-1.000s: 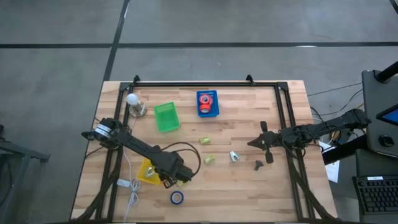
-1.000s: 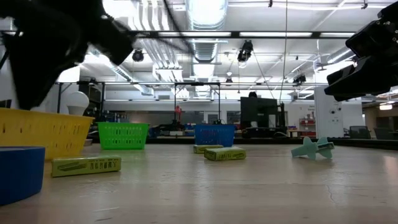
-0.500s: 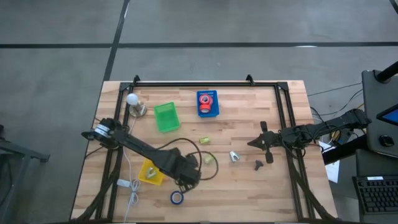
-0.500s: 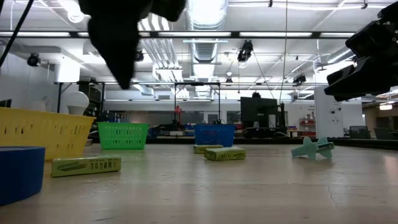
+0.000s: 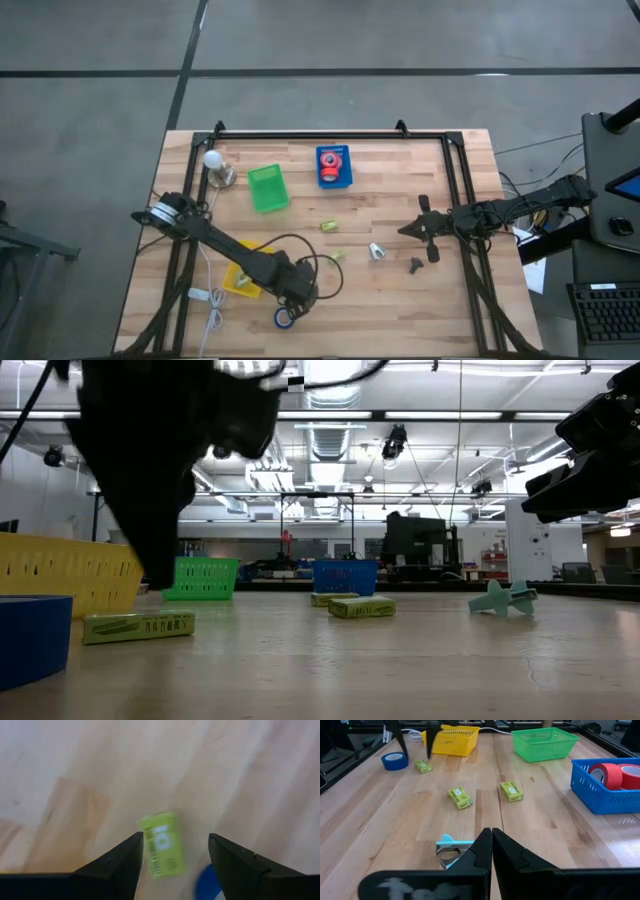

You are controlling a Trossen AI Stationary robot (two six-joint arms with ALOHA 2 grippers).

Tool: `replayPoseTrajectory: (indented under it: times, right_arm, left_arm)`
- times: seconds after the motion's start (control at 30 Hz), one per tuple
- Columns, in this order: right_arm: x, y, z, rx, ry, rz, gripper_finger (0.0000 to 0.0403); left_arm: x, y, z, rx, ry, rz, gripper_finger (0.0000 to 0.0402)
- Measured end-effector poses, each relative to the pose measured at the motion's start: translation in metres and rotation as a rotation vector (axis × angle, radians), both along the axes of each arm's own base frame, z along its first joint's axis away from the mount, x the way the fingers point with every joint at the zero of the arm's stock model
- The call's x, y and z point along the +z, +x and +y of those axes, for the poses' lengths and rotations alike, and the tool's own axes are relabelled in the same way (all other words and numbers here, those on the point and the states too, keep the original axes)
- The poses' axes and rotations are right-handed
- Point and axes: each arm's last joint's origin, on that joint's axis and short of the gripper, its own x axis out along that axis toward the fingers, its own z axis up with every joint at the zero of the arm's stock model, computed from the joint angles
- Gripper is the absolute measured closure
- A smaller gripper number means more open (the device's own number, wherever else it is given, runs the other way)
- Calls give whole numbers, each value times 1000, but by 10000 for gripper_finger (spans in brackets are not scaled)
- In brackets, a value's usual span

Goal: Pick and place Stapler, Stapler remover, tape
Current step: Put the bottom green staple wire box into the green bin

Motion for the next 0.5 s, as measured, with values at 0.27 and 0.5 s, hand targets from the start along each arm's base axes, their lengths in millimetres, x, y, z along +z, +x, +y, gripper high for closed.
replayPoseTrajectory:
  times: [0.27,0.5]
  right_arm:
    - [0,0,0,-1,3,0,394]
    - [0,0,0,-1,3,0,394]
  left_arm:
    - [-17,-5,2,12,-16,2,174]
    - [-28,-9,4,7,-23,-9,175]
